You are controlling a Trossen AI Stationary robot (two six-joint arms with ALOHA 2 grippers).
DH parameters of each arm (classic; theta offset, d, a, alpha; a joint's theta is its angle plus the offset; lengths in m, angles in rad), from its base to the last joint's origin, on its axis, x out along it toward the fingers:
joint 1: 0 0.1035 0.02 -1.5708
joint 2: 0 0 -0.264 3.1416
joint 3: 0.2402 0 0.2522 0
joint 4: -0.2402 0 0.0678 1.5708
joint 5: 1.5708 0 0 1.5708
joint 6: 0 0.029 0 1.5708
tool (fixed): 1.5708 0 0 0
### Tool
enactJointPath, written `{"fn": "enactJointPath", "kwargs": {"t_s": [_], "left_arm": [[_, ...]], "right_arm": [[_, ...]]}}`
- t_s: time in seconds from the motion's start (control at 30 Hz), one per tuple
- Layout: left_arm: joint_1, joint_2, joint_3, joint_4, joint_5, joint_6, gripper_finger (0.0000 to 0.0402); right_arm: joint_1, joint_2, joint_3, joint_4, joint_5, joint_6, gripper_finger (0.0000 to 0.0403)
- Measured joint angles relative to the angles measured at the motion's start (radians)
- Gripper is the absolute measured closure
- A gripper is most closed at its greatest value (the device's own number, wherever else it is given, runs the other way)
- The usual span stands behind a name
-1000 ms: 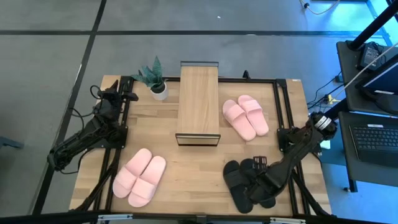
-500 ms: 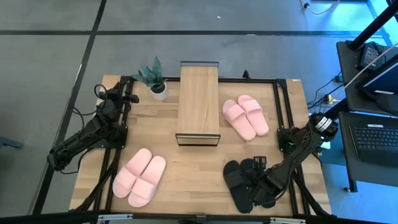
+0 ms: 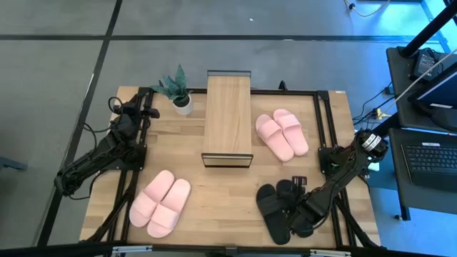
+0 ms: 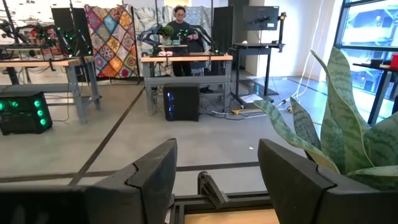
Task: Pick and place slides into the shelf
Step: Put the black slide on the shelf
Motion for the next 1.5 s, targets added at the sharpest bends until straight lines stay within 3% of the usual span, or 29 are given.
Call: {"fn": "enactJointPath", "kwargs": {"t_s": [0.2, 0.37, 0.5, 0.6, 0.9, 1.2, 1.5], "left_arm": [[0.000, 0.000, 0.000, 0.000, 0.000, -0.005, 0.0185], [0.000, 0.000, 0.000, 0.000, 0.000, -0.005, 0.0185], [0.000, 0.000, 0.000, 0.000, 0.001, -0.005, 0.0185], [0.000, 0.000, 0.000, 0.000, 0.005, -0.006, 0.0185], [-0.001, 0.000, 0.000, -0.001, 0.061, -0.007, 0.0185], [-0.001, 0.000, 0.000, 0.001, 0.061, -0.005, 0.0185], [-0.001, 0.000, 0.000, 0.001, 0.061, -0.005, 0.0185]], "right_arm": [[0.000, 0.000, 0.002, -0.012, 0.004, 0.034, 0.0387], [-0.001, 0.000, 0.055, -0.159, 0.042, 0.081, 0.0385], [-0.002, 0.000, 0.149, -0.375, 0.084, 0.083, 0.0389], [-0.004, -0.001, 0.230, -0.528, 0.198, 0.122, 0.0389], [-0.060, -0.126, 0.257, -0.521, 0.676, 0.064, 0.0389], [-0.223, -0.203, 0.257, -0.521, 1.198, -0.225, 0.0389], [-0.550, -0.288, 0.257, -0.483, 1.326, -0.510, 0.0387]]}}
